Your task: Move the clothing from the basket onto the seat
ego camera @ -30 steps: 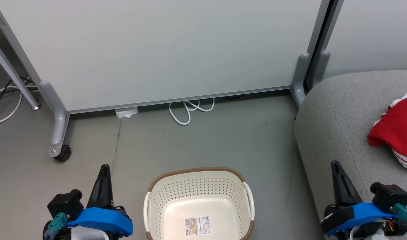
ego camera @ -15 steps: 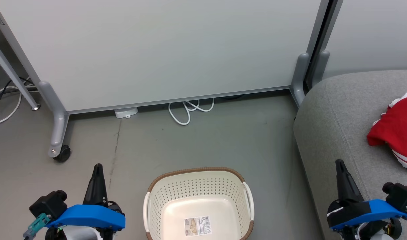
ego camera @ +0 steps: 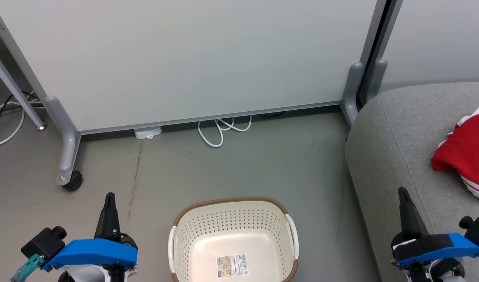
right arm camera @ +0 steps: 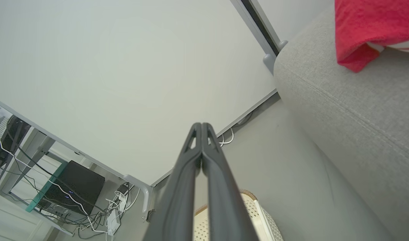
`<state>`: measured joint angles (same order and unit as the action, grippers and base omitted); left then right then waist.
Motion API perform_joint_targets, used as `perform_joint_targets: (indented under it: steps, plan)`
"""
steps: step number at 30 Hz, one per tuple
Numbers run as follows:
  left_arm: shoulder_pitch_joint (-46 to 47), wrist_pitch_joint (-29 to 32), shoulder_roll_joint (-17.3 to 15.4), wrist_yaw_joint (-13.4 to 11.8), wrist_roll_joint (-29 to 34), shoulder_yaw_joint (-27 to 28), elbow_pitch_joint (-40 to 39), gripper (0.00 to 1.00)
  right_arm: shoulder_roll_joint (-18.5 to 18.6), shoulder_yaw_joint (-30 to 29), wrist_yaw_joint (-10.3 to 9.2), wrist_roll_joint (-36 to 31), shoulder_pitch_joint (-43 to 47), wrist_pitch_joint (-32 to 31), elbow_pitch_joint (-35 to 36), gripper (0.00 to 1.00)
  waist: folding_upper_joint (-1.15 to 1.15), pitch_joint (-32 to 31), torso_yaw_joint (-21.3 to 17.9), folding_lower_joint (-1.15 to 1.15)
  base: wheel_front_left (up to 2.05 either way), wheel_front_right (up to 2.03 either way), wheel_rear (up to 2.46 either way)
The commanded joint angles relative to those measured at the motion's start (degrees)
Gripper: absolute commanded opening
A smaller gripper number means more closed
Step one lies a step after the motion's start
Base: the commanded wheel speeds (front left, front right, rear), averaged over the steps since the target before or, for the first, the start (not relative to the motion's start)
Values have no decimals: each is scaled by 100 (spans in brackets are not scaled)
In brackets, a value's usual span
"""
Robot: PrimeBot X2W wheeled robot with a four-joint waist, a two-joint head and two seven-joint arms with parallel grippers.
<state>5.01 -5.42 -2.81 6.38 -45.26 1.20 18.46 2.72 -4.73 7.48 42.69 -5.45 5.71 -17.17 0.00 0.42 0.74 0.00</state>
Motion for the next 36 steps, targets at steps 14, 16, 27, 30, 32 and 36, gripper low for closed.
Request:
perform_joint_targets:
  steps: [14, 16, 27, 30, 32, 36]
  plan:
    - [146, 289, -10, 49, -1149, 154, -183, 0, 22, -56, 2, 1228, -77, -303, 153, 0, 0, -4, -12, 0, 0, 0, 0]
    - [147, 325, -10, 53, -1283, 167, -194, 0, 22, -61, 2, 1364, -79, -334, 159, 0, 0, -5, -14, 0, 0, 0, 0]
    - [155, 499, -10, 72, -1970, 250, -248, 0, 23, -87, 2, 2086, -85, -517, 196, 0, 0, -8, -24, 0, 0, 0, 0]
    - [157, 562, -10, 78, -2200, 276, -266, 0, 23, -96, 2, 2334, -87, -579, 207, 0, 0, -9, -27, 0, 0, 0, 0]
    - [157, 590, -10, 81, -2316, 288, -276, 0, 23, -100, 2, 2448, -88, -612, 212, 0, 0, -9, -29, 0, 0, 0, 0]
    - [152, 648, -10, 87, -2535, 310, -291, 0, 24, -108, 2, 2684, -90, -674, 224, 0, 0, -11, -32, 0, 0, 0, 0]
